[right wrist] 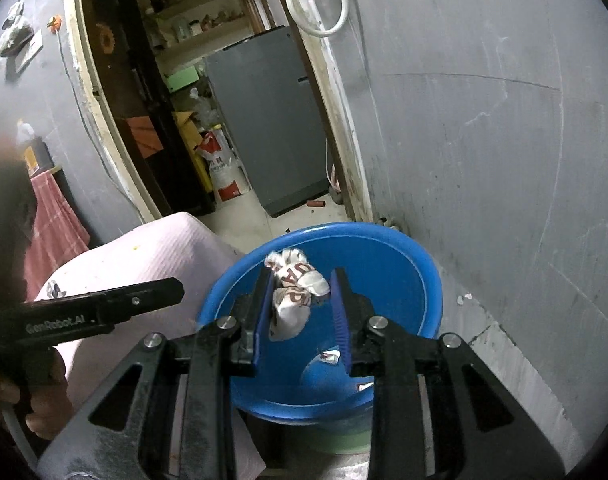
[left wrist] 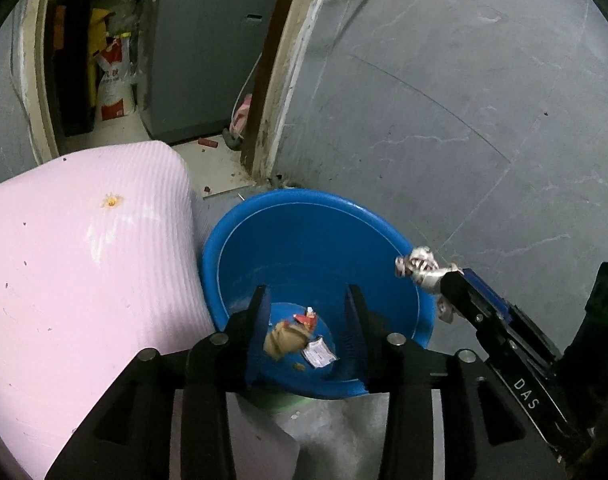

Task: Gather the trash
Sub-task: 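Open both tools to drop the two wrappers into the blue bucket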

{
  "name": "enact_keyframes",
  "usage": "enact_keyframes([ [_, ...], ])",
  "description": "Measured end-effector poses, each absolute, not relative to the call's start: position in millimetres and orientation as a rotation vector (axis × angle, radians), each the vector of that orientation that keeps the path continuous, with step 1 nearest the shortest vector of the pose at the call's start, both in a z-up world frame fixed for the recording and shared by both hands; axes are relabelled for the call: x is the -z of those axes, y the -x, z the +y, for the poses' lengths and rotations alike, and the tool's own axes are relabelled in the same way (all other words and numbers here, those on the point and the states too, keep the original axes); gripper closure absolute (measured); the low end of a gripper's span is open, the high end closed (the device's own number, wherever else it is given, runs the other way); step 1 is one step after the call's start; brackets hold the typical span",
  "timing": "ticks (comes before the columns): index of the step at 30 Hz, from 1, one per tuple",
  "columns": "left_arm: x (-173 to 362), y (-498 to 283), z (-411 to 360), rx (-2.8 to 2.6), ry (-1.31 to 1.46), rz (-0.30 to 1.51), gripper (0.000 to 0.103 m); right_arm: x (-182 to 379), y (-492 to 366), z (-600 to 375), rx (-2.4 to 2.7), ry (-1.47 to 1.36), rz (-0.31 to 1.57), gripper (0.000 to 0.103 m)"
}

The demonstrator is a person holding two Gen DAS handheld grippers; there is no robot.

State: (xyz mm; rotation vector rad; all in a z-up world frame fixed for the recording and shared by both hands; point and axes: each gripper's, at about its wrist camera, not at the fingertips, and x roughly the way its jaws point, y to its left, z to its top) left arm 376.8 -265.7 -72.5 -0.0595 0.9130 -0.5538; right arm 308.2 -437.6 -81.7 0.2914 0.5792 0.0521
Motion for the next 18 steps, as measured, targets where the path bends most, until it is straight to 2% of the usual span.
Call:
enact_keyframes([
  [9,58.9,-372.2,-252.9,0.549,0.112,0.873,0.057,73.2,-305.1,-436.5,-0.043,-0.287,0.554,0.073],
  [12,47.7,-370.2,-246.5,0.545,0.130,0.839,0.050,65.1,-300.3,-435.3,-0.038,-0.281,0.531,0.069],
  [14,39.6,-366.9,-239.3,0.540,0.148,0.811,0.044,58.3,-297.4,-433.8,-0.036,-0.276,0.515,0.062],
  [18,21.1,-361.6,-220.5,0.527,0.187,0.750,0.026,39.7,-287.8,-426.4,-0.034,-0.259,0.467,0.050],
])
